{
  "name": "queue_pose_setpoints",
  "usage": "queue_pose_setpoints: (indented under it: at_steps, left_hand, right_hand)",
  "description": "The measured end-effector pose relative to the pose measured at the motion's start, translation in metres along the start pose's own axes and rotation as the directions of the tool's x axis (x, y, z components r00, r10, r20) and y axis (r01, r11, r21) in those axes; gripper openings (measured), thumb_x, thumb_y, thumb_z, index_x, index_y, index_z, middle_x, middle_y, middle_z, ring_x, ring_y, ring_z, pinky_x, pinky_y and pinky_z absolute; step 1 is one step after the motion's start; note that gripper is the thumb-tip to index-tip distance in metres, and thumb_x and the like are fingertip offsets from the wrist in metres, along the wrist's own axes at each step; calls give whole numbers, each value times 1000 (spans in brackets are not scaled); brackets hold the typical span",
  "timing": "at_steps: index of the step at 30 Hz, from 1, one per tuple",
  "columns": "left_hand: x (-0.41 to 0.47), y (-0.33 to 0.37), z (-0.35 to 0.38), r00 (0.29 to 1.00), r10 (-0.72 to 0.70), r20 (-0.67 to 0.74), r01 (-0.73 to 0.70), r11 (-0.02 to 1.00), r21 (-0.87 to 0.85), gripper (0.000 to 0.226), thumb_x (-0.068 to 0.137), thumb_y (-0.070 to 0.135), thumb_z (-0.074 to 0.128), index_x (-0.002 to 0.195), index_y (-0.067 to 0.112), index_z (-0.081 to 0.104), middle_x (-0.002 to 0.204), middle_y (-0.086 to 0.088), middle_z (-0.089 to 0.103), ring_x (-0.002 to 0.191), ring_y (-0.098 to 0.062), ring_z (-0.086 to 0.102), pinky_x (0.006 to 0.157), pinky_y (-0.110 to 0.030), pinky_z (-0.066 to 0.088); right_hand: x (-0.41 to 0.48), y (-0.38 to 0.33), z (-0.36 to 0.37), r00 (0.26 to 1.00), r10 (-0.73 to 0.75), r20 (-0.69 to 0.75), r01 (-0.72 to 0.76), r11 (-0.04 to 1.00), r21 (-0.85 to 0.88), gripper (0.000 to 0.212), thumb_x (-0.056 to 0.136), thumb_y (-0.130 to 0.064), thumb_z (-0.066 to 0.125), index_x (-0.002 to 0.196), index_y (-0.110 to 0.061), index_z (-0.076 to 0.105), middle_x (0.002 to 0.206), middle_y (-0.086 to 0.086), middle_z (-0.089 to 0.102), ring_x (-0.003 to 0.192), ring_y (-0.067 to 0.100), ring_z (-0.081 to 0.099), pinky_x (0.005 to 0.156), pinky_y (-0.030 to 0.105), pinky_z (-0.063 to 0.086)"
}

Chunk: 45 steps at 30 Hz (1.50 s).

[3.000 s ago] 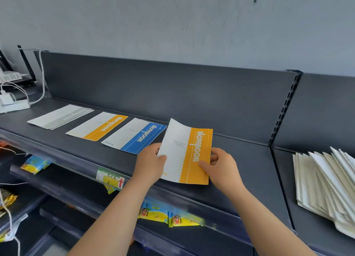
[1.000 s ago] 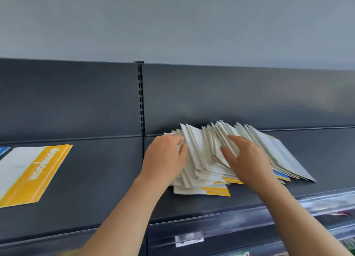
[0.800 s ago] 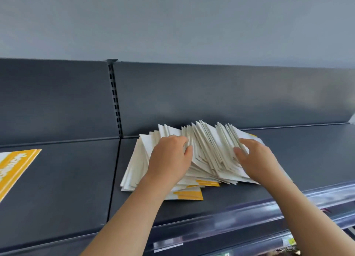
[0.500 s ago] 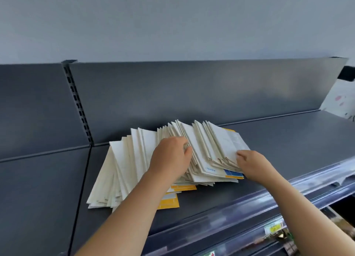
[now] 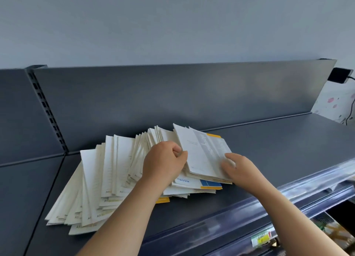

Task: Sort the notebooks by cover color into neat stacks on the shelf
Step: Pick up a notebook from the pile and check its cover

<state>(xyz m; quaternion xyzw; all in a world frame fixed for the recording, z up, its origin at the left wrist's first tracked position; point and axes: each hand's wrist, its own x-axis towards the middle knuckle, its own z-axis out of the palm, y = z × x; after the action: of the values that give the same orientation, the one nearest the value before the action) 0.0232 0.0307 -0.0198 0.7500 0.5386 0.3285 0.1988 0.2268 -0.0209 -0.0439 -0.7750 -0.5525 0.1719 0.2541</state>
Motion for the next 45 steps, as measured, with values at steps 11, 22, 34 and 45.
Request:
queue_pose_setpoints:
  at_steps: [11,22,34,45]
  left_hand:
    - [-6,20,9,978,-183,-96,188,981,49,18,83,35,62,80,17,58,73,5,62,66,-18,60,53,-29,45]
    - [-23,35,10,952,-300,-65,301,954,-2,19,84,15,58,101,16,51,93,4,58,83,-18,58,63,-30,48]
    - [-32,43,17,945,-315,-83,319,947,42,28,90,15,52,117,15,44,106,1,57,90,-20,57,70,-34,51]
    - [-41,39,5,931,-341,-133,337,940,-47,16,82,12,65,97,12,59,93,2,61,79,-14,57,49,-16,35]
  right_hand:
    - [3,17,0,948,-299,110,289,953,95,21,90,-33,54,94,-15,63,93,-9,58,90,14,53,77,26,43]
    - [10,26,5,917,-372,145,348,922,171,20,90,-9,35,81,-3,52,82,8,55,64,20,43,56,27,35]
    - [8,32,5,938,-303,168,262,938,226,27,91,0,30,98,-1,56,89,10,57,70,21,48,58,26,37]
    - [14,31,9,970,-190,153,146,954,260,19,83,4,30,68,-3,40,67,5,43,58,17,33,50,25,29]
